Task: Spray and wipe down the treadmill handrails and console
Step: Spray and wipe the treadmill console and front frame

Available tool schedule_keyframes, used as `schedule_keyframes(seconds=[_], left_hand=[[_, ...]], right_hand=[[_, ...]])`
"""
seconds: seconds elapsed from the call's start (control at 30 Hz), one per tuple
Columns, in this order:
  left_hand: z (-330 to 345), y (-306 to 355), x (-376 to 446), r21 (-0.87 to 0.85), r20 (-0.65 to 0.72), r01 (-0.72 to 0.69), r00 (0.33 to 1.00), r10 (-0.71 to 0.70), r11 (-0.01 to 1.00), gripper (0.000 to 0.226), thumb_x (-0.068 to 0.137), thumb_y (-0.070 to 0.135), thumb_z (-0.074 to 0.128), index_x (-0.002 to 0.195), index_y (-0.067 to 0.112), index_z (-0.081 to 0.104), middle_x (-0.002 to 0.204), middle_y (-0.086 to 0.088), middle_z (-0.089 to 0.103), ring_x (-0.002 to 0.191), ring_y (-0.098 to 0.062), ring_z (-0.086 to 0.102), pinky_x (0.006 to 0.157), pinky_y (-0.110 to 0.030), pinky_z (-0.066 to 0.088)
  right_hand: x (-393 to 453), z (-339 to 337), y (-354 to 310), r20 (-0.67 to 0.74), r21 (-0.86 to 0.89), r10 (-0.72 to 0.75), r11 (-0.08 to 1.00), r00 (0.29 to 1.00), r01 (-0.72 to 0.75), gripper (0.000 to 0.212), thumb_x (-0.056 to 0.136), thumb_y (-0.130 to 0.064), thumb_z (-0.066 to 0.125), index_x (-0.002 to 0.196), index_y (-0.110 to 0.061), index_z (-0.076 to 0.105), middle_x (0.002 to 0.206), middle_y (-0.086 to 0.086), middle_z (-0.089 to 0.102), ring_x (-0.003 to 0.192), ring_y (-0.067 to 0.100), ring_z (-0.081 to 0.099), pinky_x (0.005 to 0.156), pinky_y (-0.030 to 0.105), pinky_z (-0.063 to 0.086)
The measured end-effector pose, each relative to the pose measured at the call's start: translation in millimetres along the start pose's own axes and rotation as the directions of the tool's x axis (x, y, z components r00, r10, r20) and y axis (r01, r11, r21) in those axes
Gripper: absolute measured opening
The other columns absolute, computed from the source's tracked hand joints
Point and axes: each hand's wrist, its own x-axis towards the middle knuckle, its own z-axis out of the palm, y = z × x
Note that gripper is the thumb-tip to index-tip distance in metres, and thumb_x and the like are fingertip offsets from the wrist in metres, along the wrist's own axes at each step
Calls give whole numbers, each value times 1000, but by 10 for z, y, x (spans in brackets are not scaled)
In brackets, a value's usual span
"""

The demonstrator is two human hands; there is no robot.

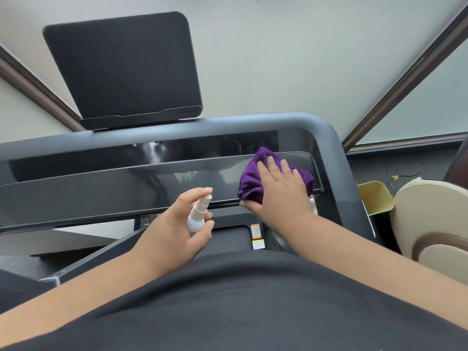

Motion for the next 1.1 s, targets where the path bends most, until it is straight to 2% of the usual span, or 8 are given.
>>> schedule_keyframes(seconds=[0.23,0.43,0.57,0.7,0.8,0.87,0.97,1.1], left_hand=[[-203,-161,-243,13,-97,89,991,-88,996,76,84,18,73,128,66,33,94,18,62,62,-5,62,63,-12,48],[-417,-330,-496,6,-177,141,975,-138,990,70,82,27,66,130,65,31,95,20,61,68,-12,64,67,-30,54],[-608,-456,-708,-18,-212,174,962,-173,985,63,82,40,61,131,65,31,99,20,61,85,-19,68,74,-39,57],[-881,-620,-918,13,-270,188,946,-178,982,63,81,43,59,130,68,28,100,25,60,83,-11,64,72,-21,52],[-1156,-770,-1101,4,-298,192,937,-182,981,66,82,39,61,131,66,27,98,26,61,84,-5,64,72,-11,47],[-1350,-891,-1222,9,-317,210,928,-196,978,66,82,39,61,131,67,27,97,24,61,82,-6,64,71,-8,45],[-1627,-1088,-1401,26,-325,231,922,-210,973,74,83,30,66,129,70,24,98,23,60,81,-9,63,70,-8,45],[-2007,-1331,-1649,22,-330,266,912,-244,964,80,87,21,70,126,74,23,102,24,60,81,-11,64,71,-8,45]], right_hand=[[47,132,-561,-7,-15,-238,971,971,238,87,90,-56,56,158,-22,11,166,6,11,151,34,11,120,49,12],[103,164,-1065,3,-26,-412,911,911,412,85,91,-46,61,157,-21,13,165,6,13,151,34,10,120,49,10],[129,209,-1442,-4,-24,-499,866,867,499,86,90,-43,64,157,-21,14,165,6,15,151,34,11,120,48,11],[111,189,-1874,-7,100,-619,781,785,616,84,88,-36,68,156,-22,22,163,3,23,150,27,19,121,43,13],[43,90,-2260,-75,322,-693,664,717,675,76,80,-19,74,149,-14,42,152,8,45,139,27,43,114,42,34],[48,24,-2471,-204,426,-644,620,737,659,75,72,-12,75,143,-9,50,143,11,54,130,27,53,107,38,43],[157,-83,-2725,-297,552,-439,646,848,527,78,72,-9,76,145,-15,49,146,3,53,131,18,49,109,26,38],[367,-64,-3126,-194,420,-411,786,891,454,75,79,-17,71,149,-20,43,153,2,43,141,19,39,116,32,30]])
